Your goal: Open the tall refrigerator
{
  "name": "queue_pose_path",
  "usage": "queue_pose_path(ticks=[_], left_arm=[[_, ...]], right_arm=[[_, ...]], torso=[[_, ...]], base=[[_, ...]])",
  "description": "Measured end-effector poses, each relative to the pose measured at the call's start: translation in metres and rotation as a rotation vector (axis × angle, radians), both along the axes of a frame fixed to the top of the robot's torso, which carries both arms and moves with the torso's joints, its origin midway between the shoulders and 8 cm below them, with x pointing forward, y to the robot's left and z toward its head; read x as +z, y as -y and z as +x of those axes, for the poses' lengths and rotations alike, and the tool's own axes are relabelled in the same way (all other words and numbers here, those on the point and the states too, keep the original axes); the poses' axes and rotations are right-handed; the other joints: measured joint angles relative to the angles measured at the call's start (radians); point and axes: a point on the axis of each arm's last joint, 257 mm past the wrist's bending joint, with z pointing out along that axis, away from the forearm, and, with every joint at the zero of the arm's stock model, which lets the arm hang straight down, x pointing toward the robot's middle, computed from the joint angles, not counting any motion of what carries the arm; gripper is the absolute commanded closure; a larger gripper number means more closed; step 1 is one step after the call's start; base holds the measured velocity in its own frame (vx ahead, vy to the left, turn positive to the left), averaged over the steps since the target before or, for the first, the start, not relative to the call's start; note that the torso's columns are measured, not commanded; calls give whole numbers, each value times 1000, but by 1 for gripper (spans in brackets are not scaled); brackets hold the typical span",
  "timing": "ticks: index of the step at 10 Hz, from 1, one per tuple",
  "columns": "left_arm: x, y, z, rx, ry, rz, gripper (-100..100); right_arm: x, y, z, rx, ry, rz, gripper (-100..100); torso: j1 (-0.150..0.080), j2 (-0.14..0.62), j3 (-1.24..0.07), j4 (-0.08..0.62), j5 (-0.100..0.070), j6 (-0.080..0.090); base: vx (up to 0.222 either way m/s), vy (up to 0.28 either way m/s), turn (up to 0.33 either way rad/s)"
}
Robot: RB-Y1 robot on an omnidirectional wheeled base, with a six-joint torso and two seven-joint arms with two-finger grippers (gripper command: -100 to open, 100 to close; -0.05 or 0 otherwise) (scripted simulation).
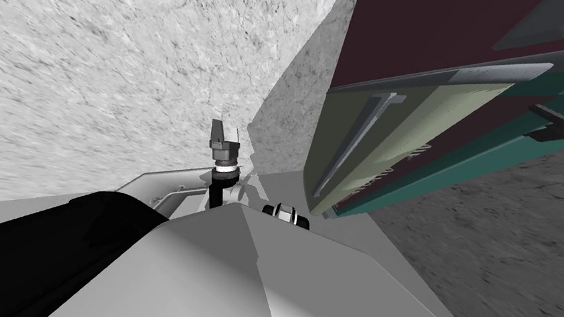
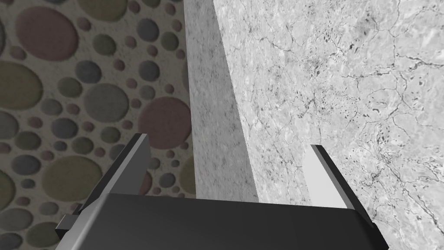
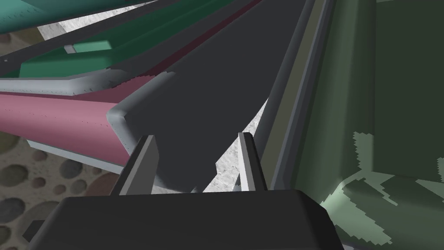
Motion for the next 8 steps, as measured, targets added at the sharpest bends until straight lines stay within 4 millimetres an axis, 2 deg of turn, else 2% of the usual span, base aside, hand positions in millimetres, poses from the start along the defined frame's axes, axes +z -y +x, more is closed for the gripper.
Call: queue_pose_path(ticks=[1,2,4,5,8], left_arm=[[0,0,0,0,0,0,0],[0,0,0,0,0,0,0],[0,0,0,0,0,0,0],[0,0,0,0,0,0,0],[0,0,0,0,0,0,0]], right_arm=[[11,-13,-3,32,20,-14,100],[9,-22,-4,61,13,-24,100],[10,-42,-11,125,9,-39,100],[7,-42,-11,128,5,-37,-100],[20,-44,-13,118,29,-63,-100]], torso=[[-8,-3,-1,-5,-9,1],[-12,-2,-2,-2,-7,0],[-14,1,0,-1,-6,-3],[-16,2,0,-2,-8,-4],[1,2,-1,3,4,-6]], base=[[143,139,-305],[153,152,-390],[94,76,-152],[-9,126,-2],[-1,132,-13]])
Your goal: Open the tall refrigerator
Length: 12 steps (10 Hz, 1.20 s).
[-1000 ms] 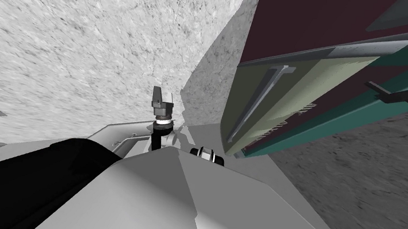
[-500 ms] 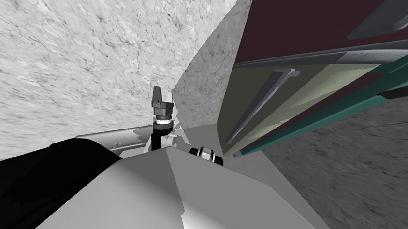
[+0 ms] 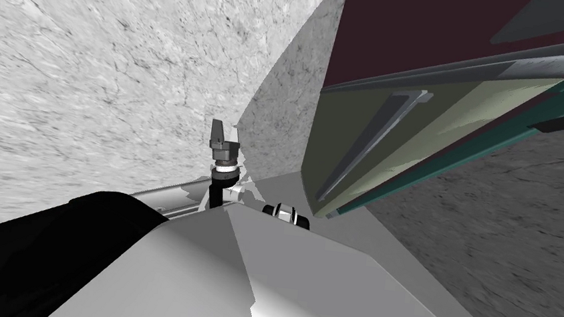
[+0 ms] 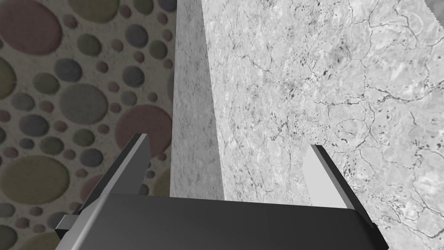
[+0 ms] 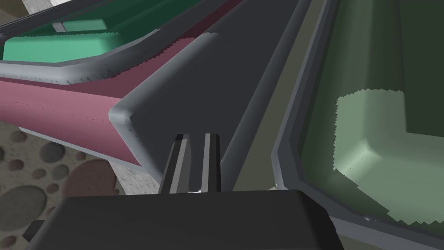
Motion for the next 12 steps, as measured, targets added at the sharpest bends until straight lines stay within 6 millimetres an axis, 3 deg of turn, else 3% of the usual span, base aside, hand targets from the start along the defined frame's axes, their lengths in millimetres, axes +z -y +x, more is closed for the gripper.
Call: queue_pose_path(ticks=[9,11,12], left_arm=[[0,0,0,0,0,0,0],[0,0,0,0,0,0,0],[0,0,0,0,0,0,0]], right_arm=[[13,-3,-4,-5,19,-15,-100],[-7,8,1,-19,-12,14,-100],[-15,11,2,-25,-27,21,100]], torso=[[9,-2,-3,2,8,-4],[-4,-2,-1,0,-2,1],[-7,0,0,-1,-4,3]], base=[[1,19,-7],[20,-45,-40],[-21,22,26]])
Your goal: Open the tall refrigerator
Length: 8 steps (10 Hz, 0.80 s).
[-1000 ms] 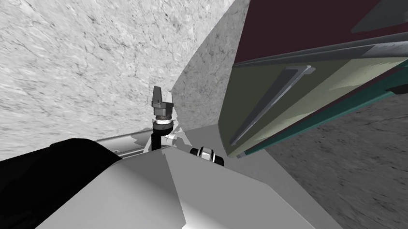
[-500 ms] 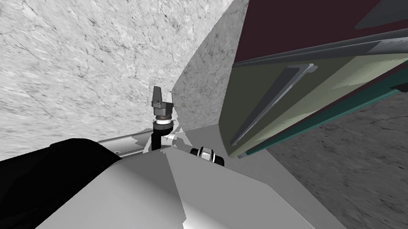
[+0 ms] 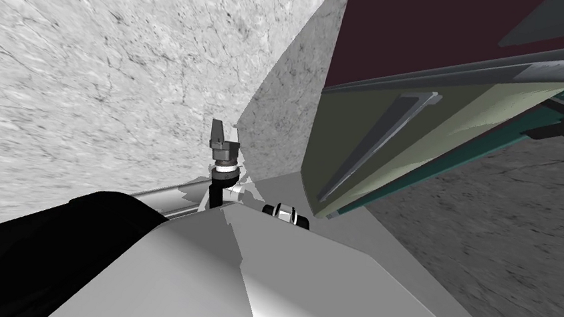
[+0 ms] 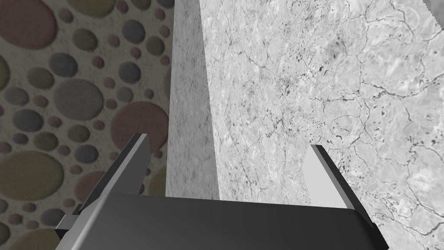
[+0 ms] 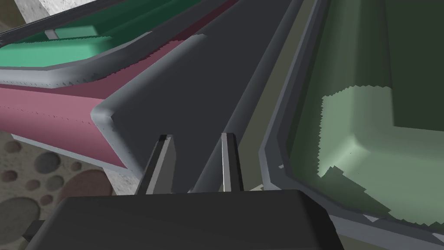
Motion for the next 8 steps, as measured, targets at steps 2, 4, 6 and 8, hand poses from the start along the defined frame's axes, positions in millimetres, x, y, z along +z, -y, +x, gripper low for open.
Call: queue_pose_path(ticks=[2,4,6,8], left_arm=[[0,0,0,0,0,0,0],[0,0,0,0,0,0,0],[0,0,0,0,0,0,0],[0,0,0,0,0,0,0]], right_arm=[[7,-3,-1,4,9,-15,-100],[19,-9,-4,4,30,-28,-100],[28,-11,-6,4,46,-36,-100],[12,-6,-2,-4,19,-29,100]], torso=[[-7,2,4,-3,-9,4],[4,3,2,2,2,0],[10,4,1,5,9,-3],[1,4,3,2,0,2]], base=[[-9,60,-1],[5,120,-3],[-8,44,-20],[-10,-5,-29]])
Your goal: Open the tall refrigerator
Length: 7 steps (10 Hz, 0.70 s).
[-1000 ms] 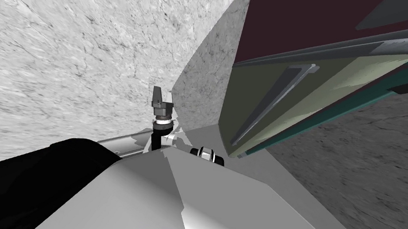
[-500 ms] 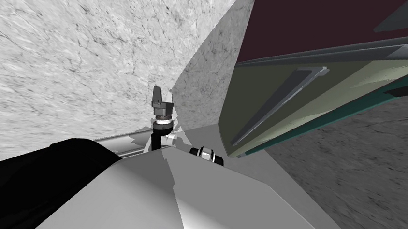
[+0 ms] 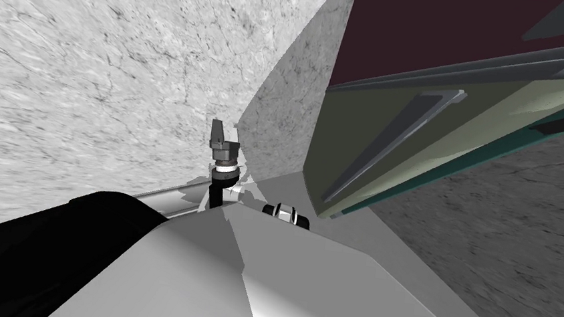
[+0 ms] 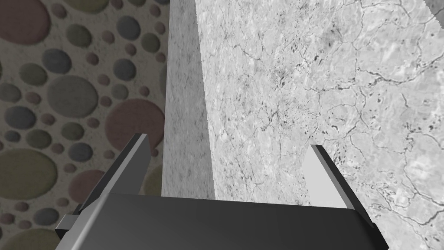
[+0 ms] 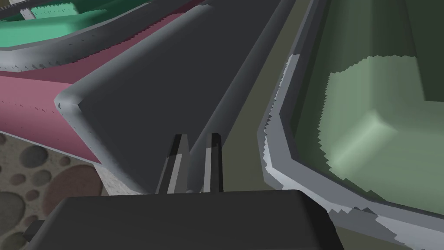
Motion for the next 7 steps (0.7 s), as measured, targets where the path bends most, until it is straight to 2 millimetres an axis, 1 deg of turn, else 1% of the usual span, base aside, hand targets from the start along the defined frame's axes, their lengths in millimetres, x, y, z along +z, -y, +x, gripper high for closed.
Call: queue_pose_path(ticks=[1,4,5,7], left_arm=[[0,0,0,0,0,0,0],[0,0,0,0,0,0,0],[0,0,0,0,0,0,0],[0,0,0,0,0,0,0]], right_arm=[[-2,1,1,-2,-4,2,-100],[15,-2,-1,-10,22,-7,-100],[16,3,-2,-15,27,-7,-100],[17,1,-5,-11,29,-10,-100]], torso=[[-6,-1,1,-3,-7,3],[8,1,-1,3,6,-3],[8,1,-1,3,8,-3],[8,2,-1,5,9,-3]], base=[[10,81,1],[-5,102,-6],[-6,17,11],[-2,-5,-16]])
